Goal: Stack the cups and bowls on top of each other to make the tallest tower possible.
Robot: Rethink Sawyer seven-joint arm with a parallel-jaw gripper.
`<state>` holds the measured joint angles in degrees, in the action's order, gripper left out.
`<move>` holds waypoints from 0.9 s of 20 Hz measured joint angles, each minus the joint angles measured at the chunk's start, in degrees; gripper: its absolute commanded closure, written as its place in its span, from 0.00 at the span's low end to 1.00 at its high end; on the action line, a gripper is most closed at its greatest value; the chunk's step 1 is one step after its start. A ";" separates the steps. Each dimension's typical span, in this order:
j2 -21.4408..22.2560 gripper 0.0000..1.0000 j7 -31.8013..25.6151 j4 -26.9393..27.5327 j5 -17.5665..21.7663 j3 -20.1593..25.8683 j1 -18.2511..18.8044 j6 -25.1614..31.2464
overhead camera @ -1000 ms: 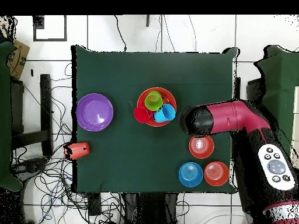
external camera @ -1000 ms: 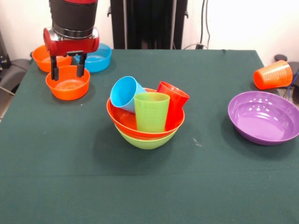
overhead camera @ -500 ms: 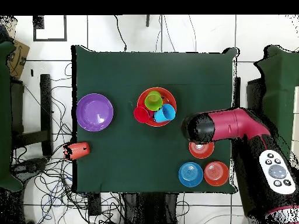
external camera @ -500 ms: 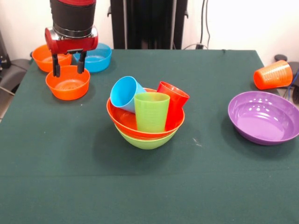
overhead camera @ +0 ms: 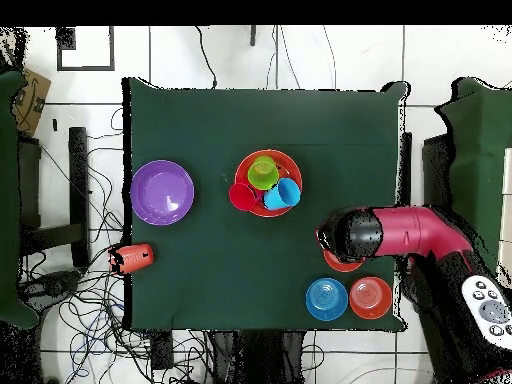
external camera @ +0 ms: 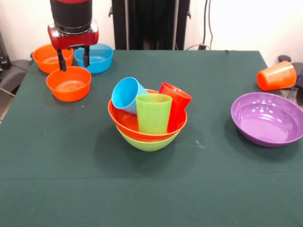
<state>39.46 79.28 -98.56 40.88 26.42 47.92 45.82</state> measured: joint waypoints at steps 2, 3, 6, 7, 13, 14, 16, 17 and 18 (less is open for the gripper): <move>-0.11 0.00 0.00 -0.63 -0.30 0.45 1.47 0.00; -0.10 0.00 0.00 -0.77 -0.30 0.56 1.77 -0.01; -0.11 0.00 0.00 -1.22 -0.30 0.97 2.78 -0.20; -0.09 0.00 0.00 -1.46 -0.30 1.28 3.27 -0.39; -0.85 0.00 0.00 -2.12 -0.27 3.51 5.38 -2.77; -0.98 0.00 0.00 -2.11 -0.27 3.61 5.44 -3.02; -1.66 0.00 0.00 -2.13 -0.27 4.18 5.71 -4.30; -2.35 0.00 0.00 -2.32 -0.27 5.04 6.07 -5.93; -2.50 0.00 0.00 -2.38 -0.27 5.23 6.15 -6.24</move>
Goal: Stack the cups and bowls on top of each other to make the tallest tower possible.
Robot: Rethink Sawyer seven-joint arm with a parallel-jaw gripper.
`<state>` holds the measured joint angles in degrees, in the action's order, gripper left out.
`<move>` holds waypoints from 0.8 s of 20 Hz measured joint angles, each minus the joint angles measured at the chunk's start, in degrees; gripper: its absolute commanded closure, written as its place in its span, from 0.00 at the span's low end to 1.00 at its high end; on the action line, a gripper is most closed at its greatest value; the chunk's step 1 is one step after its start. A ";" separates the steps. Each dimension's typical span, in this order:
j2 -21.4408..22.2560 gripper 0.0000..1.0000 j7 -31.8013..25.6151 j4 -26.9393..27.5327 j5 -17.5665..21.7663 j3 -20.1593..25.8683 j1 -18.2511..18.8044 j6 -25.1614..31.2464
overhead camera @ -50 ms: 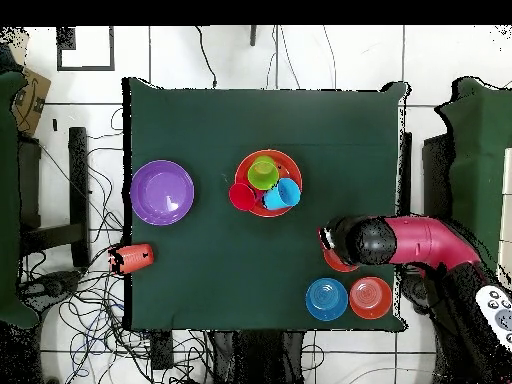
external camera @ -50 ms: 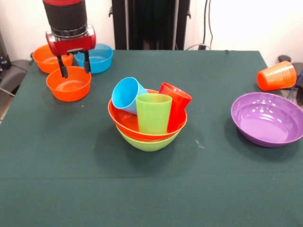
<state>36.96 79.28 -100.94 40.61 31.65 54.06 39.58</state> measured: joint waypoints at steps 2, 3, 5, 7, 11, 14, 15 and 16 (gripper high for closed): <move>-0.46 0.00 0.00 -0.20 0.01 0.65 0.27 -1.01; -0.62 0.00 0.00 -0.31 -0.01 0.90 0.38 -1.49; -1.15 0.00 0.00 -0.64 -0.01 1.43 0.57 -2.92; -1.60 0.00 0.00 -0.79 0.01 1.59 0.58 -3.52; -2.77 0.00 0.00 -1.14 -0.01 1.81 0.57 -4.36; -3.18 0.00 0.00 -1.43 -0.01 1.81 0.58 -4.39; -3.31 0.00 0.00 -1.53 -0.01 1.81 0.57 -4.39; -3.44 0.00 0.00 -1.57 -0.01 1.81 0.56 -4.39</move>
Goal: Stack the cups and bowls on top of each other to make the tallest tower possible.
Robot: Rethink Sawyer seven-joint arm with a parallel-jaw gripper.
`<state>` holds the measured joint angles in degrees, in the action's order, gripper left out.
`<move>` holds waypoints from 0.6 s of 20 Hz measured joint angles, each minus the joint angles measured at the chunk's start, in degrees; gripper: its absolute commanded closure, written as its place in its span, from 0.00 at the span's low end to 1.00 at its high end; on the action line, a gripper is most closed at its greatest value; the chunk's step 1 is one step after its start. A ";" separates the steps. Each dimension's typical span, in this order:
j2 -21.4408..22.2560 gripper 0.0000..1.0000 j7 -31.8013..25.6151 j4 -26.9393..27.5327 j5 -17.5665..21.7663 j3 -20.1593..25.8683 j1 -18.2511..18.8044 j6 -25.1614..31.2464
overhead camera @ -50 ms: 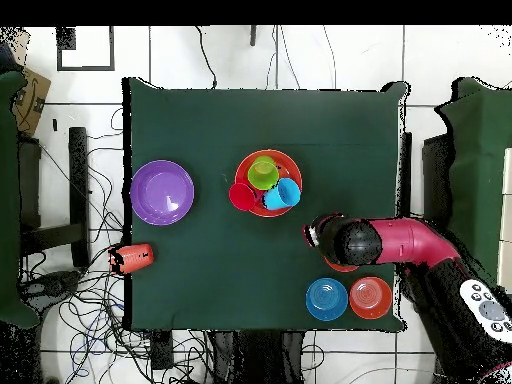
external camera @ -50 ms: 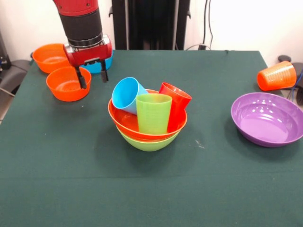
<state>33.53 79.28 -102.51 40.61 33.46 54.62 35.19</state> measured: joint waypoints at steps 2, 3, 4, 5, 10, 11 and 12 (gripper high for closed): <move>-0.22 0.00 0.00 -0.04 0.00 0.00 -0.03 0.00; -0.29 0.00 0.00 -0.04 0.00 0.01 -0.03 0.00; -0.40 0.00 0.00 -0.04 0.01 0.00 -0.04 0.00; -0.49 0.00 0.00 -0.04 0.00 0.00 -0.06 -0.01; -0.54 0.00 0.00 -0.05 0.00 0.01 -0.35 -0.01; -0.55 0.00 0.00 -0.05 0.00 0.00 -0.38 -0.01; -0.55 0.00 0.00 -0.06 0.00 0.00 -0.39 -0.01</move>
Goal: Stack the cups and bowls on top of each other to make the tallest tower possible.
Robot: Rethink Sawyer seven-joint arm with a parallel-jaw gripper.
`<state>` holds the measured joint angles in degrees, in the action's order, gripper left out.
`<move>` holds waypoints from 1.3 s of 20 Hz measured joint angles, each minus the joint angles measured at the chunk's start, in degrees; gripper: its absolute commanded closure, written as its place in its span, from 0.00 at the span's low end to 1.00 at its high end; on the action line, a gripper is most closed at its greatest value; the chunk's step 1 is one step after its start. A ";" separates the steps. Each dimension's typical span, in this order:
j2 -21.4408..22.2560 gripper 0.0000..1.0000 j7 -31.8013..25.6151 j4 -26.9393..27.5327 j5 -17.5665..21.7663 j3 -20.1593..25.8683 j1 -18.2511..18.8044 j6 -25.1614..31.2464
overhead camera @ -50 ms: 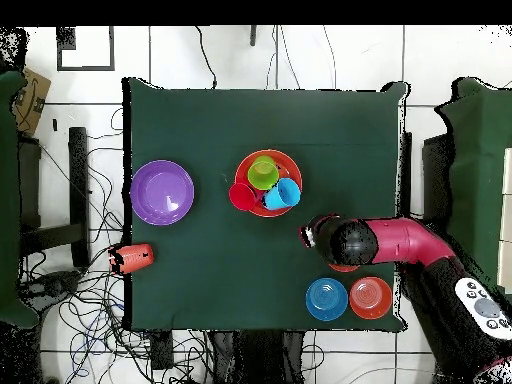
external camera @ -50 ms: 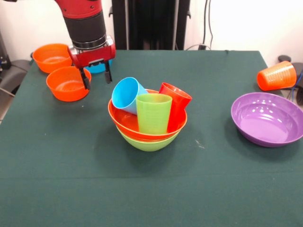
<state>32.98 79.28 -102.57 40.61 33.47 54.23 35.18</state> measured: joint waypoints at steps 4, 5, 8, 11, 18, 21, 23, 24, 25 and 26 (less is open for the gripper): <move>0.01 0.00 0.00 -0.01 0.00 0.00 -0.01 -0.06; 0.00 0.00 0.00 -0.03 0.01 0.00 -0.01 -0.14; 0.00 0.00 0.00 -0.16 0.00 0.00 -0.01 -0.56; 0.01 0.00 0.00 -0.39 0.00 0.06 0.12 -0.63; 0.01 0.00 0.00 -0.51 0.00 0.07 0.16 -0.63; 0.01 0.00 0.00 -0.55 0.00 0.09 0.18 -0.63; 0.01 0.00 0.00 -0.67 0.00 0.12 0.23 -0.63; 0.01 0.00 0.00 -0.76 0.00 0.12 0.25 -0.63; 0.01 0.00 0.00 -0.82 0.00 0.12 0.25 -0.63; 0.01 0.00 0.00 -0.85 0.00 0.13 0.24 -0.63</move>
<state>32.98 79.28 -103.42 40.61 33.60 54.47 34.55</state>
